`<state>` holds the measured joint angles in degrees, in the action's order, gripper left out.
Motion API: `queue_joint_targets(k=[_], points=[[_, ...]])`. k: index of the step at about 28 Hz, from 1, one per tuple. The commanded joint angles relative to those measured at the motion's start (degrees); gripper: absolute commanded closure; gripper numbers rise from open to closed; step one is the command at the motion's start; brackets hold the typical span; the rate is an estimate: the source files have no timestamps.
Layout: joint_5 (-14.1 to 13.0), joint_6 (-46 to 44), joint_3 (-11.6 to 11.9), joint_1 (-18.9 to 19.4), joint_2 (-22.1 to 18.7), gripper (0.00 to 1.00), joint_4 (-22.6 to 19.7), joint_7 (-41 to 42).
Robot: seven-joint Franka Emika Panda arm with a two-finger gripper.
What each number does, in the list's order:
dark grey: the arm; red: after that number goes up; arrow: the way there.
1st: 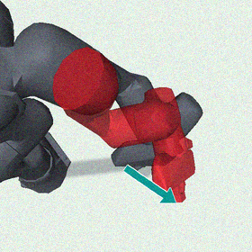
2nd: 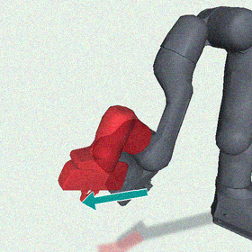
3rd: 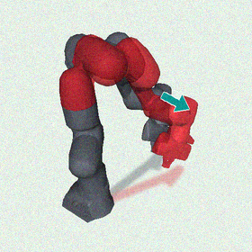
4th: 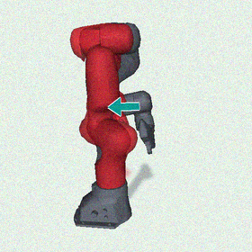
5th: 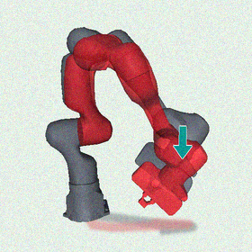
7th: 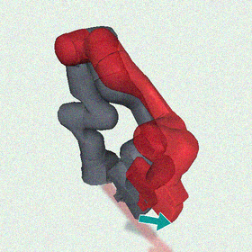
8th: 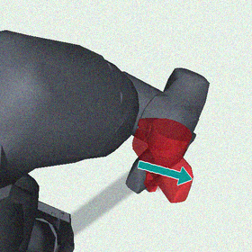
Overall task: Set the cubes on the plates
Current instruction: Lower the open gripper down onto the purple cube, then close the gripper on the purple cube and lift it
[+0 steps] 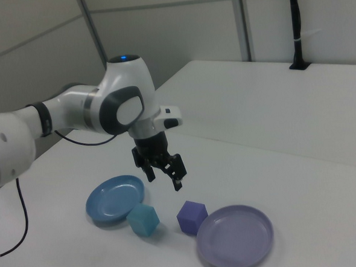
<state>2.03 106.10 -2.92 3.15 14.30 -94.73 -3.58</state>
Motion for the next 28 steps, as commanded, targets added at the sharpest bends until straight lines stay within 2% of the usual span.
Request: queue_joint_targets(k=[1,5,16,22,27,28], points=[[3.06,3.92,0.02,0.19,4.50,0.00,0.95,-0.47],[4.82,7.26,0.19,0.11,6.88,0.00,-0.01,-0.55],[7.55,9.12,0.55,-0.86,8.38,0.00,-1.33,-0.47],[8.17,10.70,0.55,-0.42,9.43,0.00,-2.83,-0.47],[8.87,11.58,0.46,0.02,9.43,0.04,-4.41,-0.55],[8.87,11.76,0.46,0.02,9.43,0.08,-4.41,-0.47]])
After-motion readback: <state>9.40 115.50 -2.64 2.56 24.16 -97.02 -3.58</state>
